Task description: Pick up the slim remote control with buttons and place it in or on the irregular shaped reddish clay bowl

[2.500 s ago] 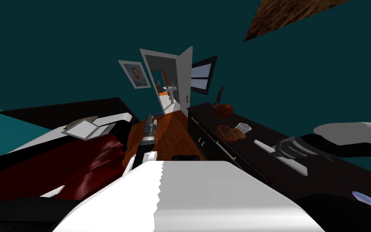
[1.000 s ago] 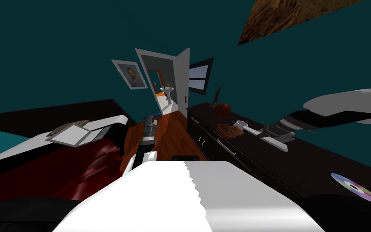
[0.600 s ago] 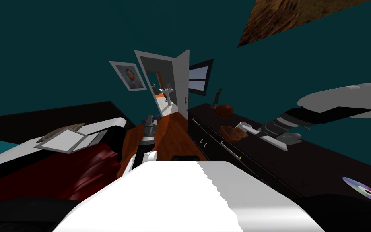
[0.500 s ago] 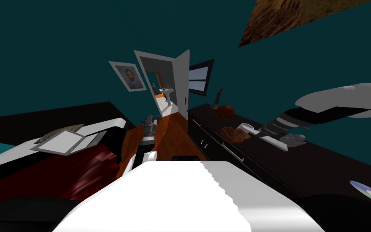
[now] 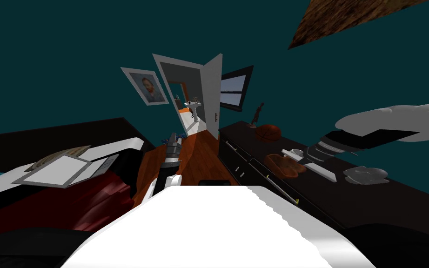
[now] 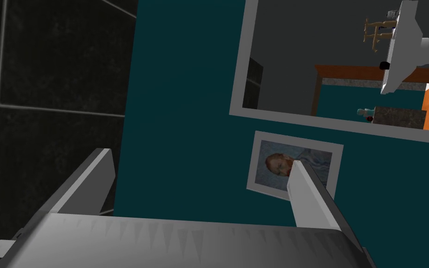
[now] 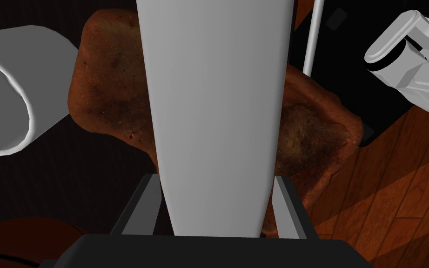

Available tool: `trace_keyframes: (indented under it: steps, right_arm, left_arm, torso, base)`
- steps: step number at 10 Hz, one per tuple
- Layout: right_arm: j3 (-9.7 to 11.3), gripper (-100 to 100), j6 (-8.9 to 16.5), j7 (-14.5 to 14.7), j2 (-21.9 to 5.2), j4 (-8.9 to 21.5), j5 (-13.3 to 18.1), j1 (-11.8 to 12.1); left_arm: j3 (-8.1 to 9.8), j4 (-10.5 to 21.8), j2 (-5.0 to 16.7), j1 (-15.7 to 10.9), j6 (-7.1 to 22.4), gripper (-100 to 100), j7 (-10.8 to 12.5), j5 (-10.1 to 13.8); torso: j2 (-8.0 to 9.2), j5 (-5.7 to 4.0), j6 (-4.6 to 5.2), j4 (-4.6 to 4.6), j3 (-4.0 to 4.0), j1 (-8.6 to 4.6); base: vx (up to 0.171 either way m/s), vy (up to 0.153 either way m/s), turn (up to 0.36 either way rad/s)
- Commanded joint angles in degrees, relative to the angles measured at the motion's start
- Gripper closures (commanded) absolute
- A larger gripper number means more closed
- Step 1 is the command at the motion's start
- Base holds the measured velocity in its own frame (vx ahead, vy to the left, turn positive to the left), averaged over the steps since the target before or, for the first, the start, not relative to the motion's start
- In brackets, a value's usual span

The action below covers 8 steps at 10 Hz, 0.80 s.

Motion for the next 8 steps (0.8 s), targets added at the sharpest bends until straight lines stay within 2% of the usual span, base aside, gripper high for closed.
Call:
trace_keyframes:
  steps: [1,5,6,7,8]
  right_arm:
    - [0.0,-100,0.0,0.0,0.0,0.0,0.0,0.0]
    - [0.0,-100,0.0,0.0,0.0,0.0,0.0,0.0]
    - [0.0,0,0.0,0.0,0.0,0.0,0.0,0.0]
    - [-0.2,-100,-2.0,-0.7,-2.1,0.2,-0.8,-1.4]
    - [-0.3,-100,-2.7,-0.9,-2.8,0.2,-1.0,-1.9]
  left_arm:
    - [0.0,0.0,0.0,0.0,0.0,0,0.0,0.0]
    - [0.0,0.0,0.0,0.0,0.0,0,0.0,0.0]
    - [0.0,0.0,0.0,0.0,0.0,0,0.0,0.0]
    - [0.0,0.0,0.0,0.0,0.0,0,0.0,0.0]
    - [0.01,0.0,0.0,0.0,0.0,0,0.0,0.0]
  torso:
    - [0.0,0.0,0.0,0.0,0.0,0.0]
    - [0.44,-0.02,0.04,0.13,0.28,-0.09]
    - [0.45,-0.02,0.04,0.13,0.29,-0.09]
    - [0.46,-0.02,0.04,0.13,0.29,-0.09]
    - [0.48,-0.02,0.05,0.15,0.31,-0.15]
  base:
    - [0.014,0.004,0.004]
    - [0.002,0.0,0.0]
    - [0.0,0.0,0.0]
    - [-0.008,-0.029,-0.078]
    - [-0.016,-0.048,-0.085]
